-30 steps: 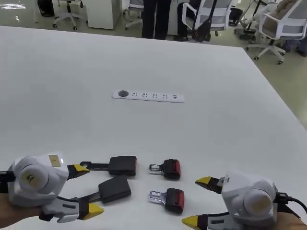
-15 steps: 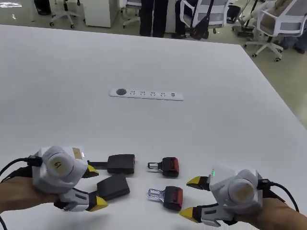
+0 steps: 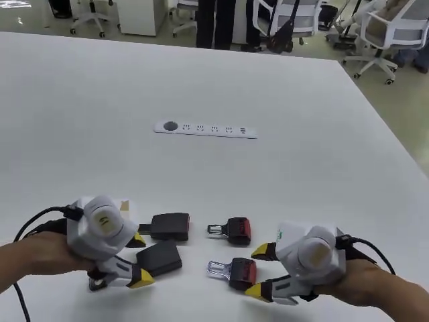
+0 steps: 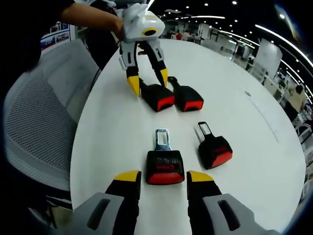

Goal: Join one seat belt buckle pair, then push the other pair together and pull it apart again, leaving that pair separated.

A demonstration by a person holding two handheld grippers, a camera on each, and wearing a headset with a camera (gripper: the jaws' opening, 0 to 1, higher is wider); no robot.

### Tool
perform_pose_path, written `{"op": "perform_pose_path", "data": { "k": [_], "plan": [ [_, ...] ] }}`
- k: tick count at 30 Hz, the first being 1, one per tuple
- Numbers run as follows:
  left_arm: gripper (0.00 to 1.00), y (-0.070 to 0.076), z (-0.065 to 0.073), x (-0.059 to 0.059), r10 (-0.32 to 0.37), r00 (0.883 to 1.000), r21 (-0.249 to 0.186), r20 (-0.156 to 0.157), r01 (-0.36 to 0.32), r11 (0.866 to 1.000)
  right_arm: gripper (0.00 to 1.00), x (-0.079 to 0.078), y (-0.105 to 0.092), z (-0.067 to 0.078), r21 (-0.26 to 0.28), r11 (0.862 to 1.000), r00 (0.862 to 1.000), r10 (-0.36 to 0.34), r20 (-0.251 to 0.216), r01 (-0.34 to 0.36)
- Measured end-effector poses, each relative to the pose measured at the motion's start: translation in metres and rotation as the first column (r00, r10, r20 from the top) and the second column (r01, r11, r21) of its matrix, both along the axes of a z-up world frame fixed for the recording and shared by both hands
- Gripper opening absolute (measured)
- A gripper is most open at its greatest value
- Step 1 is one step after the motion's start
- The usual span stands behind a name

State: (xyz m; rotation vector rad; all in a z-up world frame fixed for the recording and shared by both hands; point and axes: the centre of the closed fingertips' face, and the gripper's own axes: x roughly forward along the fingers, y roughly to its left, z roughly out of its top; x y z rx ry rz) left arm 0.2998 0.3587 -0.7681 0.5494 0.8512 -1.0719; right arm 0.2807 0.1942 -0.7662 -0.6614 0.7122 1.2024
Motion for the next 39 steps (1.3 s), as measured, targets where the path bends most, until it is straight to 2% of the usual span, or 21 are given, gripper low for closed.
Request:
{"op": "perform_pose_path", "data": {
  "k": [4, 9, 17, 22, 28, 34, 39],
  "plan": [
    [0.39, -0.001, -0.001, 0.001, -0.015, 1.0, 0.0, -0.003, 0.015, 1.0, 0.34, 0.0, 0.0, -0.007, -0.021, 1.0, 1.0, 0.018, -0.005, -0.018],
    [0.34, -0.002, -0.004, -0.002, -0.045, 0.999, 0.014, -0.015, 0.045, 0.999, 0.31, 0.001, -0.001, -0.008, -0.037, 0.999, 0.999, 0.036, -0.007, -0.036],
    [0.33, -0.001, -0.007, -0.002, -0.111, 0.994, 0.029, 0.004, 0.111, 0.993, 0.31, 0.002, -0.001, -0.009, -0.05, 0.996, 0.997, 0.079, 0.002, -0.079],
    [0.33, 0.0, -0.009, -0.002, -0.149, 0.989, 0.041, 0.0, 0.149, 0.988, 0.31, 0.002, 0.0, -0.009, -0.066, 0.992, 0.995, 0.105, 0.0, -0.104],
    [0.33, 0.0, -0.011, -0.002, -0.175, 0.984, 0.048, -0.019, 0.176, 0.983, 0.31, 0.003, 0.001, -0.01, -0.074, 0.99, 0.993, 0.12, -0.005, -0.12],
    [0.33, 0.001, -0.013, -0.002, -0.221, 0.975, 0.072, -0.029, 0.222, 0.972, 0.3, 0.006, 0.005, -0.01, -0.078, 0.986, 0.989, 0.145, -0.003, -0.145],
    [0.33, 0.0, -0.013, -0.005, -0.241, 0.97, 0.071, -0.043, 0.243, 0.967, 0.3, 0.007, 0.011, -0.01, -0.08, 0.983, 0.986, 0.166, -0.004, -0.166]
  ]
}}
